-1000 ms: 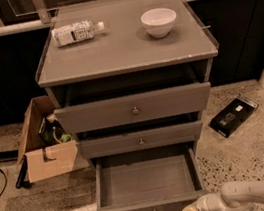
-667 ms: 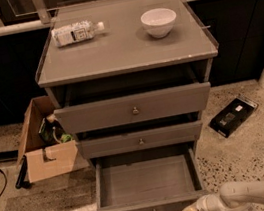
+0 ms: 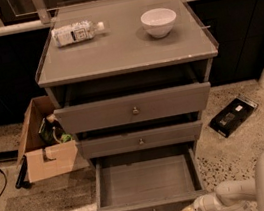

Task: Close bottom drawer

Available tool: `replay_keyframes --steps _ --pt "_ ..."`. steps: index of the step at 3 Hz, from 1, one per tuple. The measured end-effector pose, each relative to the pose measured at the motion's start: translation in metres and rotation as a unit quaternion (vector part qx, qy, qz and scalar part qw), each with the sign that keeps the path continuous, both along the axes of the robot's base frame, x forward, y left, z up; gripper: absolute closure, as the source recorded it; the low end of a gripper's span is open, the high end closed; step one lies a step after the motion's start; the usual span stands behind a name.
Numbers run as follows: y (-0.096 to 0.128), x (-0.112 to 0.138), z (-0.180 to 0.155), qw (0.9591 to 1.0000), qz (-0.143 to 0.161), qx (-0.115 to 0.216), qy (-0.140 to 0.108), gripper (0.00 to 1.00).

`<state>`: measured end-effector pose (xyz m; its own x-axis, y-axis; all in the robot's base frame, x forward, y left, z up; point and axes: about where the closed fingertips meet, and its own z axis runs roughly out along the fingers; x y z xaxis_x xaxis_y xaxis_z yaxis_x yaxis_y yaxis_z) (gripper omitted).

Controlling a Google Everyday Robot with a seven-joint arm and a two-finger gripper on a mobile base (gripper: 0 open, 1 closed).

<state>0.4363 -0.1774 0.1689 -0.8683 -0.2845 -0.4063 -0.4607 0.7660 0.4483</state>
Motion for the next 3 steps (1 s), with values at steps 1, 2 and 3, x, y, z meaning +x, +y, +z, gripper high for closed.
replay_keyframes --steps 1,2,3 --pt "0.004 0.007 -0.005 1.0000 0.005 -0.002 0.004 1.00" --pt "0.014 0.035 -0.001 0.9998 0.017 -0.010 -0.003 1.00" --pt "0.014 0.035 -0.001 0.9998 0.017 -0.010 -0.003 1.00"
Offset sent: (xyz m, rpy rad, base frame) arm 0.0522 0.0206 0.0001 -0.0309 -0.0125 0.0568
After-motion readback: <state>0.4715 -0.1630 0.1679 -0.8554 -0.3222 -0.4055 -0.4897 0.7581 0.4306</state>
